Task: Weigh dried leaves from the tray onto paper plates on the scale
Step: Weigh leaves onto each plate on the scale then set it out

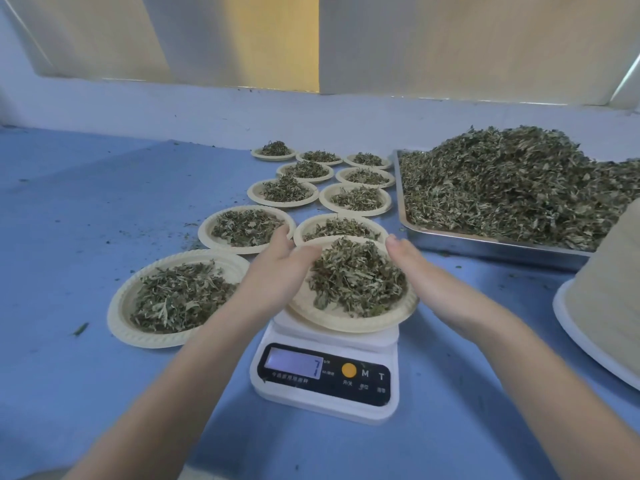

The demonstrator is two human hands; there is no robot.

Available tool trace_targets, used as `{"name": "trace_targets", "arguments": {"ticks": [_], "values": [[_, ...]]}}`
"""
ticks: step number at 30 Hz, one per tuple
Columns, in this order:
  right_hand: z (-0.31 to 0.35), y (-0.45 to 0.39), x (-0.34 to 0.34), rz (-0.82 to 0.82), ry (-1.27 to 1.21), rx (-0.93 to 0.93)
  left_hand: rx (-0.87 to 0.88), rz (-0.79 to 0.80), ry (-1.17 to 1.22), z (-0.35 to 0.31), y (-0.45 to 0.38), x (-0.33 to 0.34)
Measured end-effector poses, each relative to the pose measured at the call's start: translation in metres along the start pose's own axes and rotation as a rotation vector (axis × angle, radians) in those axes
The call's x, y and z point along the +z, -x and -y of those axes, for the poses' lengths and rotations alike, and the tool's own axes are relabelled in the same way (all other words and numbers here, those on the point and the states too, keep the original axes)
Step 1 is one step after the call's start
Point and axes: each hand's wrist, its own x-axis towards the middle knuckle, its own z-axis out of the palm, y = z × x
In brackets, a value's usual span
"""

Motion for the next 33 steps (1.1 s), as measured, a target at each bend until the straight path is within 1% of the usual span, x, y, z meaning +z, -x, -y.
{"name": "trace_targets", "arguments": {"ticks": [2,3,6,9,11,14,17,19,24,27,33], "values": [[-0.001,-0.002,0.001,-0.060,-0.044,-0.042,0.000,-0.032,0.073,-0.004,-0.002,0.001],[0.003,-0.002,0.002,-0.087,-0.091,-0.022,0.009,-0.070,0.114,-0.007,-0.004,-0.002],[0.036,-0.006,0.004,-0.171,-0.350,0.071,0.021,-0.193,0.274,-0.020,-0.014,-0.017],[0.057,-0.023,0.000,-0.288,-0.477,0.020,-0.027,-0.294,0.349,-0.031,-0.028,-0.038],[0.076,-0.038,-0.001,-0.313,-0.593,0.019,-0.067,-0.333,0.405,-0.034,-0.038,-0.055],[0.094,-0.056,0.004,-0.272,-0.522,0.060,-0.103,-0.393,0.497,-0.035,-0.057,-0.086],[0.114,-0.083,0.012,-0.176,-0.616,0.115,-0.101,-0.444,0.521,-0.031,-0.080,-0.119],[0.134,-0.106,0.018,-0.073,-0.656,0.166,-0.088,-0.466,0.511,-0.028,-0.097,-0.138],[0.179,-0.182,0.032,0.093,-0.636,0.281,-0.077,-0.519,0.408,-0.019,-0.148,-0.186],[0.196,-0.225,0.042,0.091,-0.626,0.321,-0.094,-0.497,0.380,-0.014,-0.184,-0.210],[0.200,-0.320,0.083,0.002,-0.722,0.383,-0.241,-0.411,0.427,0.012,-0.265,-0.229]]}}
